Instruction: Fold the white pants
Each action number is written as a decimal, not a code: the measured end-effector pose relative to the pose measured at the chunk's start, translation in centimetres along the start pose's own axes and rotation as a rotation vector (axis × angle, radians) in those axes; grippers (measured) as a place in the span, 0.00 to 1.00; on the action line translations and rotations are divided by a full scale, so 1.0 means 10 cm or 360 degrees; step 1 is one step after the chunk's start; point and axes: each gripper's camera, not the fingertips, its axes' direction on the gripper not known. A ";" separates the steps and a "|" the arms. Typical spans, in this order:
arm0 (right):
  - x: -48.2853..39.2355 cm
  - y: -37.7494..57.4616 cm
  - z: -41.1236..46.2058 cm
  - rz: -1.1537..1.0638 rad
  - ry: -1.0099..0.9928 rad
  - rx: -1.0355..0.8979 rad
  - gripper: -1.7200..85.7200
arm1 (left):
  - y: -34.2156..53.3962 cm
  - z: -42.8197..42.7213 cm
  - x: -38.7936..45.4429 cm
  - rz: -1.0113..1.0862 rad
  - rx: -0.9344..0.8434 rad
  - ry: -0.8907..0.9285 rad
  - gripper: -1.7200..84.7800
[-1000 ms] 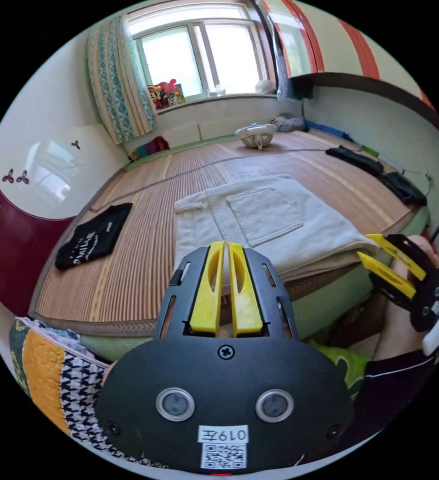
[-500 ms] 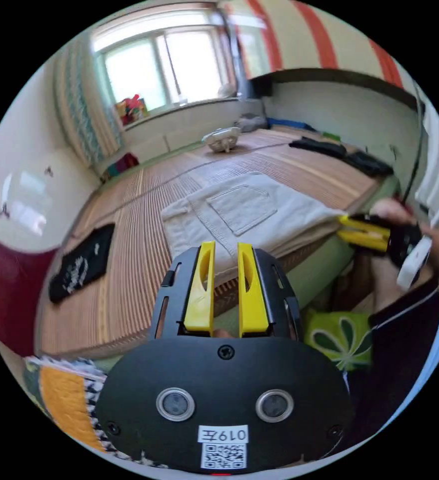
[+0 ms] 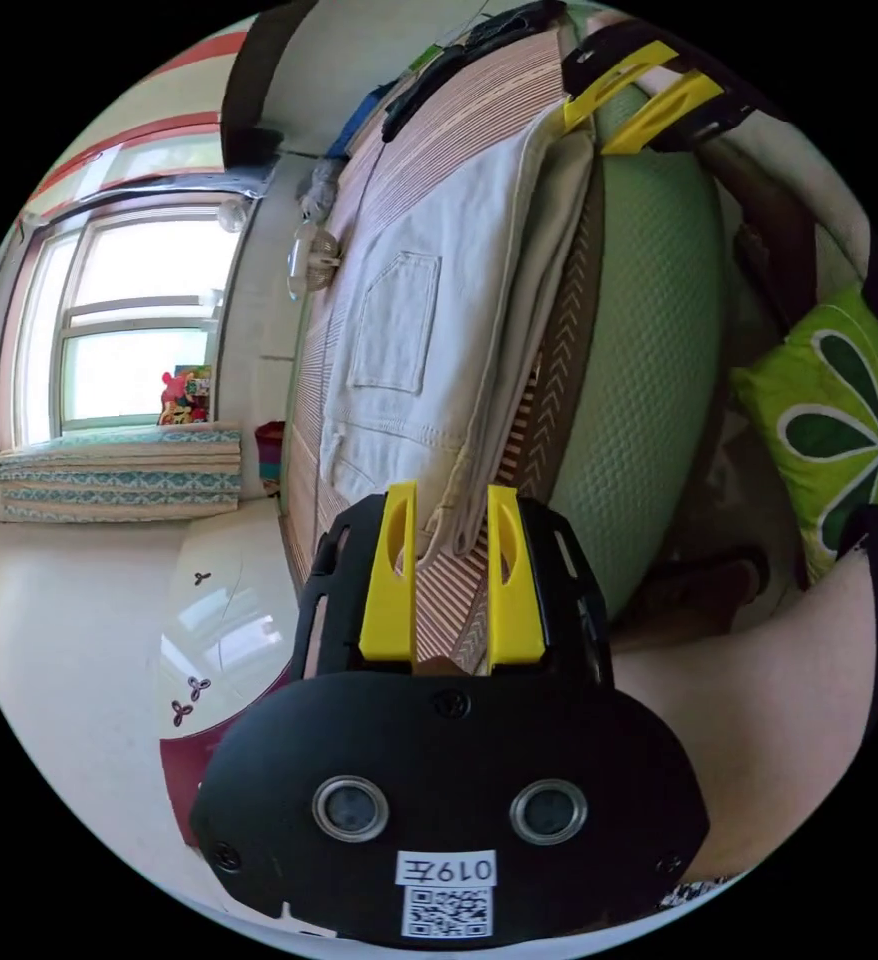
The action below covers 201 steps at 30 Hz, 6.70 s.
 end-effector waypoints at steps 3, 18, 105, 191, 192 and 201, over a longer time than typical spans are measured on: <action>-0.01 -0.06 -0.05 -0.0013 0.0045 -0.0008 0.10 | -0.11 0.01 0.07 -0.0039 -0.0006 -0.0096 0.13; -0.15 -0.23 -0.32 -0.0318 0.0266 -0.0014 0.01 | -0.26 0.25 0.49 -0.0029 -0.0001 -0.0108 0.11; -0.02 0.08 -0.31 -0.0520 0.0296 -0.0185 0.09 | 0.41 1.03 0.11 -0.0211 0.0089 0.0164 0.10; -1.31 0.19 1.25 0.0963 -0.0188 0.0146 0.01 | 2.31 1.61 -3.35 -0.1837 0.0320 0.1079 0.03; -1.30 0.27 1.34 0.1028 -0.0223 0.0161 0.01 | 2.40 1.63 -3.37 -0.1904 0.0362 0.1108 0.03; -1.67 0.86 2.71 0.1376 -0.0436 0.0141 0.01 | 2.31 2.12 -3.67 -0.2110 0.0521 0.1004 0.03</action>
